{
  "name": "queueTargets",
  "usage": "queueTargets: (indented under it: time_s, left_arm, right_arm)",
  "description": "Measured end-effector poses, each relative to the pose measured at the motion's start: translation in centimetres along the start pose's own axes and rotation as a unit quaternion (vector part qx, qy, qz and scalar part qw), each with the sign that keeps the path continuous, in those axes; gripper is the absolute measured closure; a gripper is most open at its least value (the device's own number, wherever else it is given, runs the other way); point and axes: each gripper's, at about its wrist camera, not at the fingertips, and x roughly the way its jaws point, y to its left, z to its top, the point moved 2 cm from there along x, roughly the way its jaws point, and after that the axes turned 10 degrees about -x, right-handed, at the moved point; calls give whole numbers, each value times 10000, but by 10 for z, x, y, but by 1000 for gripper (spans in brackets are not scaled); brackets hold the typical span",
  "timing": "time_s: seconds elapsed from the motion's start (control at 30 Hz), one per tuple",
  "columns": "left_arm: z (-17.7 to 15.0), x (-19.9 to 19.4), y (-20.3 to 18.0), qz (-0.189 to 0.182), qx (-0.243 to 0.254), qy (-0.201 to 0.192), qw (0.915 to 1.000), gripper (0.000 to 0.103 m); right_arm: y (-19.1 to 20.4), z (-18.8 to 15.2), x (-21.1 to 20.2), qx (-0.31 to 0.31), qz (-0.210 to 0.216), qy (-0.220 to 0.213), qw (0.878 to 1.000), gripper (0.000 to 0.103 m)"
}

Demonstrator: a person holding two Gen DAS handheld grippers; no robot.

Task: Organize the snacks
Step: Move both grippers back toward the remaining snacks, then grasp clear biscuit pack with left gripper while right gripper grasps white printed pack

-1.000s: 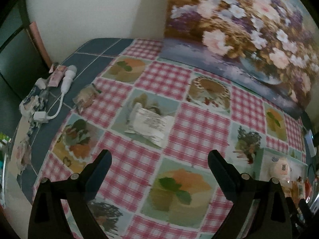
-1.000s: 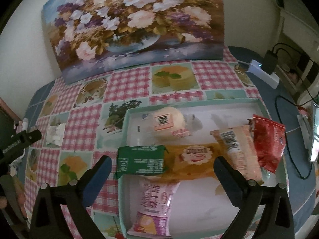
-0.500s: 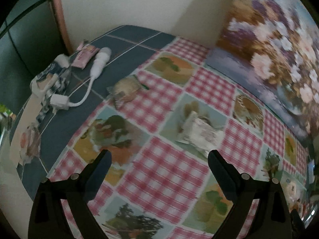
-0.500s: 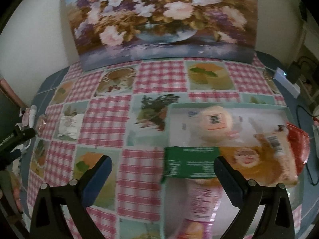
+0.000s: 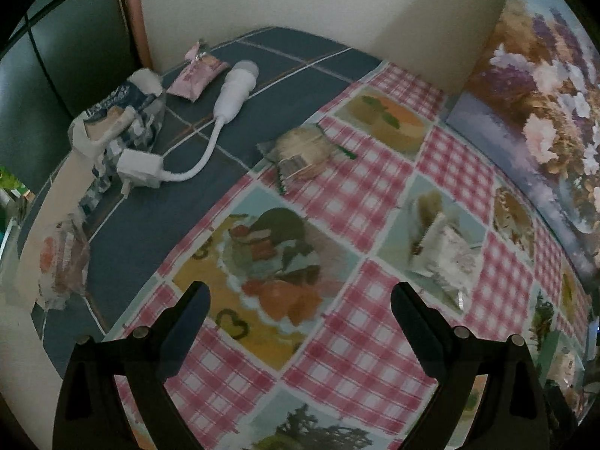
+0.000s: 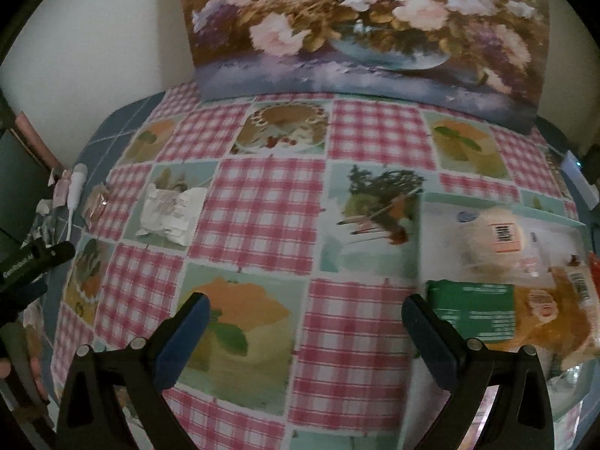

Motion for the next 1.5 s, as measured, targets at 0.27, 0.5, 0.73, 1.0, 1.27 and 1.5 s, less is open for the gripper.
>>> queueTargets:
  time_s: [0.27,0.5,0.73,1.0,1.27,1.5]
  left_arm:
    - [2,14,9,-230,120,60,9996,6]
    - [4,30,38,-420,-100,243,9988,6]
    - [-2,35,17,-357,299,292,9985,6]
    - [22,31,-23,-276,1364,80,9902,6]
    - [65,40,-22,-180,2179,231,9755,6]
    - [94,66,-20,-258,2312,488,9713,6]
  right_arm:
    - [26,10,20,-211,93,122,9997,0]
    - [46,13,36,-389,119,259,9988,0]
    - [50,12,45,-461,159,323,9983,0]
    - [48,22,48,-467,253,237,9983,0]
    - [81,49,71,-1092,375,232,9930,0]
    - [104,65,99,-1787,272,437,9825,0]
